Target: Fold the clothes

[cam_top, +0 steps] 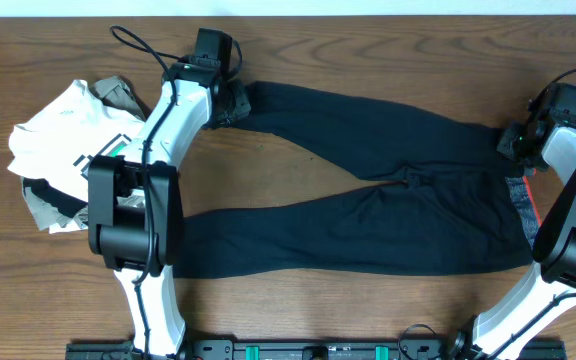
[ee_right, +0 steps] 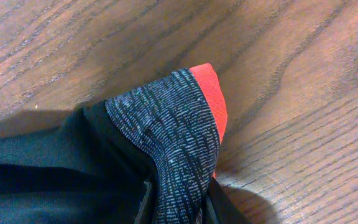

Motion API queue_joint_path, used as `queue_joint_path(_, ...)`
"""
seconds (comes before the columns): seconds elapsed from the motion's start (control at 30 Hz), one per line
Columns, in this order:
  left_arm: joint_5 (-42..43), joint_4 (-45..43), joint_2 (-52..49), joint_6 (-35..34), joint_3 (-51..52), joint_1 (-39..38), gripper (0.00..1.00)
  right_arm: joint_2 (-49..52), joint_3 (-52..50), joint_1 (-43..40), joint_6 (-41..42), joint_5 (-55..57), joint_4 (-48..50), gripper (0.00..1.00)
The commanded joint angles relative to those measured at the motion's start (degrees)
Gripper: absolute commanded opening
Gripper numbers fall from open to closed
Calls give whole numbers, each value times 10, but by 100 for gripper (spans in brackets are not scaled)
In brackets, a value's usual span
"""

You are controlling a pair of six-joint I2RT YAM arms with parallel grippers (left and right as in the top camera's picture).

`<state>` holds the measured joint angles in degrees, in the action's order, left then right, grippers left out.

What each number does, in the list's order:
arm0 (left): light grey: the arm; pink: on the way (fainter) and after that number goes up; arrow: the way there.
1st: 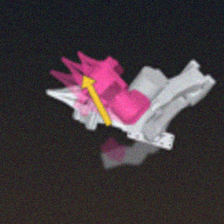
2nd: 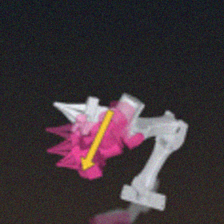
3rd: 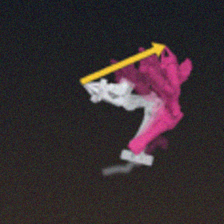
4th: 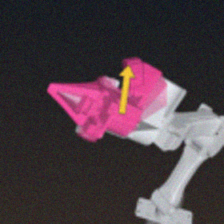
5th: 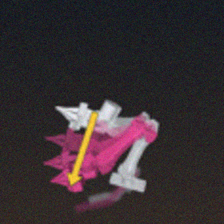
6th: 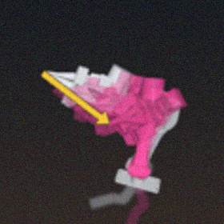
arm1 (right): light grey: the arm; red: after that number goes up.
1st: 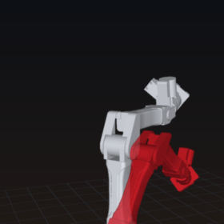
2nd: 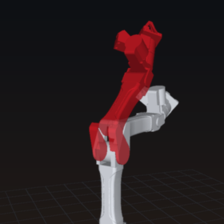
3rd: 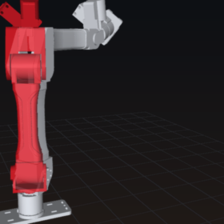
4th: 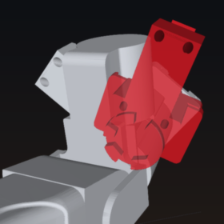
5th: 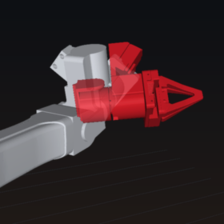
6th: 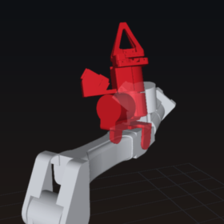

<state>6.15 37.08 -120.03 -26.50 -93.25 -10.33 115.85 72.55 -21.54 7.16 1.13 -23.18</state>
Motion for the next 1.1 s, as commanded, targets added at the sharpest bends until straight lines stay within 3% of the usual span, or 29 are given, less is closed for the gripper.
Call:
queue_joint_path(0.0, -9, 2, -25, 12, -3, 2, 39, -4, -15, -3, -4, 6, -9, 21)
queue_joint_path(0.33, -9, -25, -51, 12, -3, 4, 39, -4, -15, -3, -4, 6, -9, 21)
queue_joint_path(0.37, -9, -34, -51, 12, -3, 5, 37, -4, -15, -3, -4, 6, -9, 21)
queue_joint_path(0.5, -11, -60, -51, 12, -3, 8, 9, -4, -15, -3, -4, 6, -12, 21)
queue_joint_path(0.53, -18, -65, -51, 12, -3, 9, 6, -4, -15, -3, -4, 6, -12, 21)
queue_joint_path(0.8, -108, -155, -50, 12, -3, 31, 6, -4, -15, -3, -6, 6, -15, 20)
queue_joint_path(0.87, -137, -203, -50, 12, -3, 40, 12, -4, -15, -3, -6, 6, -15, 20)
queue_joint_path(1.0, -143, -276, -50, 3, -3, 60, 57, -4, -15, -2, -6, 6, -17, 20)
queue_joint_path(1.07, -128, -267, -50, -5, -4, 66, 62, -4, -15, -3, -6, 6, -19, 20)
